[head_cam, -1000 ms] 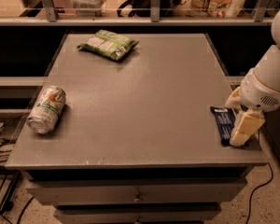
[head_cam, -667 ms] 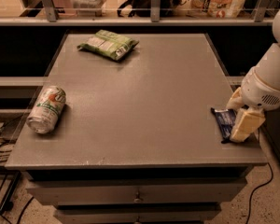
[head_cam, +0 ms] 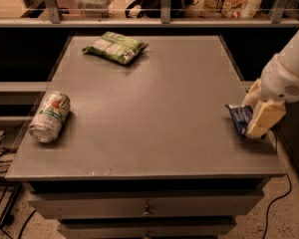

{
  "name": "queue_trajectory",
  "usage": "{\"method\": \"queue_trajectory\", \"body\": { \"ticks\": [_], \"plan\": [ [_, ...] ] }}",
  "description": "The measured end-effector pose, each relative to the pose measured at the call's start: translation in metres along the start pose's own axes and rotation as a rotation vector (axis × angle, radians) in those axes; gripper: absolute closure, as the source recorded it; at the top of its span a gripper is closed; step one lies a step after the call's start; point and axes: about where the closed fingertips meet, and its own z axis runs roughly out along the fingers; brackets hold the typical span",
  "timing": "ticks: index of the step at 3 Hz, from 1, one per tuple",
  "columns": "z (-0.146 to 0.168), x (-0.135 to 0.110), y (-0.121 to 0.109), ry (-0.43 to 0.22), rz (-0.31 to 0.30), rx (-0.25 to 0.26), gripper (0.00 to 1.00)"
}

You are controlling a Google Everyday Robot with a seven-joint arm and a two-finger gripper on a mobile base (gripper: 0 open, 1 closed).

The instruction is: Move rxbar blueberry near green jalapeno chip bag

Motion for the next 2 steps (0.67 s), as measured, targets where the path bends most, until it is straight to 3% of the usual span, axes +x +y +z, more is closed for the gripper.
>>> {"method": "queue_trajectory", "body": {
  "ticks": [2],
  "plan": [
    [-0.092,-0.075,-0.073,-0.245,-0.006,0.186,1.00]
  ]
}}
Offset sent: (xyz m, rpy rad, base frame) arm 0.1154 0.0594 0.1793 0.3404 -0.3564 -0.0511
